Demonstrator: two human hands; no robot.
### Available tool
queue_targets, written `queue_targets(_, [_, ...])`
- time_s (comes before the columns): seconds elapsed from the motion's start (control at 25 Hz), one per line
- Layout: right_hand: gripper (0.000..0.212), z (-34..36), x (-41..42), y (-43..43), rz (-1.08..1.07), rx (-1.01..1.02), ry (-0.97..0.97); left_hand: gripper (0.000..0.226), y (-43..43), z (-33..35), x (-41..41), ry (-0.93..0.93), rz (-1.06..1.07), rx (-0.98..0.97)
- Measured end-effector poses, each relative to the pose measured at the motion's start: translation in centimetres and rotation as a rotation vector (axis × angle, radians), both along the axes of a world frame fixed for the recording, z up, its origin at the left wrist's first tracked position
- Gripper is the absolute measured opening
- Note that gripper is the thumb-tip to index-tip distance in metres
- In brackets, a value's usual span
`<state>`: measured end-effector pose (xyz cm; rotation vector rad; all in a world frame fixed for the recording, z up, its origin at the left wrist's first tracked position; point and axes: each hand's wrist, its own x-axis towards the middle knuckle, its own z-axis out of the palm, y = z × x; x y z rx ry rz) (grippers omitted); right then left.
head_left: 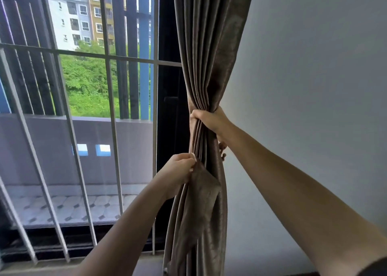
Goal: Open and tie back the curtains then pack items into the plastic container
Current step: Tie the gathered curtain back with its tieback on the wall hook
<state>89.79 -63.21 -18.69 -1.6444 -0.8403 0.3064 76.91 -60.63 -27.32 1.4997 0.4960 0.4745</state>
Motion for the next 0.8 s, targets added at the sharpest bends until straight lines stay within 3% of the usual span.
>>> queue_targets(0.16, [0.052, -0.2, 0.3, -0.3, 0.01, 0.036, 0.014, 0.006, -0.4, 0.4, 0.1, 0.021, 0.053, 0.058])
queue_targets(0.32, [0.054, -0.7, 0.1, 0.0, 0.055, 0.056, -0.006, 0.079, 1.9, -0.9, 1.8, 0.26, 0.153, 0.388])
queue_targets(0.44, [0.056, -0.9, 0.7, 0.3, 0.055, 0.081, -0.008, 0.112, 1.7, -1.2, 3.5, 0.212, 0.165, 0.418])
queue_targets(0.52, [0.058, -0.9, 0.8, 0.5, 0.068, 0.104, 0.002, 0.11, 0.7, -1.0, 4.8, 0.123, 0.204, 0.374])
queue_targets(0.68, [0.06, -1.2, 0.4, 1.1, 0.089, 0.076, 0.035, 0.087, -0.3, -1.5, 7.1, 0.079, 0.565, 0.47])
queue_targets(0.8, [0.062, -1.3, 0.6, 0.5, 0.138, 0.054, 0.056, 0.066, -0.9, -1.6, 7.8, 0.013, 0.676, 0.496])
